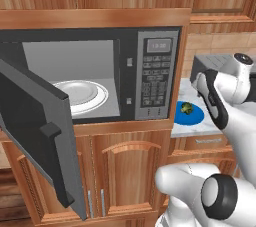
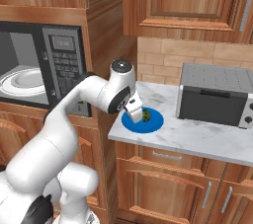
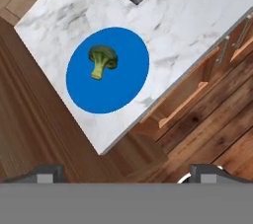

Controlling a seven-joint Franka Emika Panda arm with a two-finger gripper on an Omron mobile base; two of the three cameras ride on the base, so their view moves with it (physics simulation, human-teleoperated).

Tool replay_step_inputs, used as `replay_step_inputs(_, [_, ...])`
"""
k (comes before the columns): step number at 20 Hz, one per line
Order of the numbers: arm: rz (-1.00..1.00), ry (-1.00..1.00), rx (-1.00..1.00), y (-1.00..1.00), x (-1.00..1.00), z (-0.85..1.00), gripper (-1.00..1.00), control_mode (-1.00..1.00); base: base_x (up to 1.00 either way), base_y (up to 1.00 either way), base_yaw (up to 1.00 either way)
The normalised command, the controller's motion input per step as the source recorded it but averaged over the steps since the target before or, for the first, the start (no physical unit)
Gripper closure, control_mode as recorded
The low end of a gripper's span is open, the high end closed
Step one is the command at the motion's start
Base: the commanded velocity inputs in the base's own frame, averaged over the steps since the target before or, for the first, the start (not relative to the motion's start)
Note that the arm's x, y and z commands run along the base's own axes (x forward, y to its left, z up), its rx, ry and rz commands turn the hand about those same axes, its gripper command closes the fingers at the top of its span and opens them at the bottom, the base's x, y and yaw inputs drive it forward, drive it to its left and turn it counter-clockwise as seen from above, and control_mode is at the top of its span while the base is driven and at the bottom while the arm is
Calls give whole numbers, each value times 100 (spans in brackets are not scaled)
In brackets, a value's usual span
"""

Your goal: Pick the broccoli from the counter and place it in the microwave. Then turn on the microwave.

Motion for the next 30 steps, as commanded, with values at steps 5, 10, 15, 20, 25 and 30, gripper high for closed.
replay_step_inputs(5, [-4, 2, 0, 0, 34, -39, -100, -100, 0, 0, 0])
replay_step_inputs(10, [-4, 5, 2, 0, 40, -38, -100, -100, 0, 0, 0])
replay_step_inputs(15, [-3, 3, 3, -8, 38, -31, -100, -100, 0, 0, 0])
replay_step_inputs(20, [-3, 4, 4, -14, 37, -32, -100, -100, 0, 0, 0])
replay_step_inputs(25, [-2, 6, 5, -12, 44, -31, -100, -100, 0, 0, 0])
replay_step_inputs(30, [0, 2, 3, -7, 39, -19, -100, -100, 0, 0, 0])
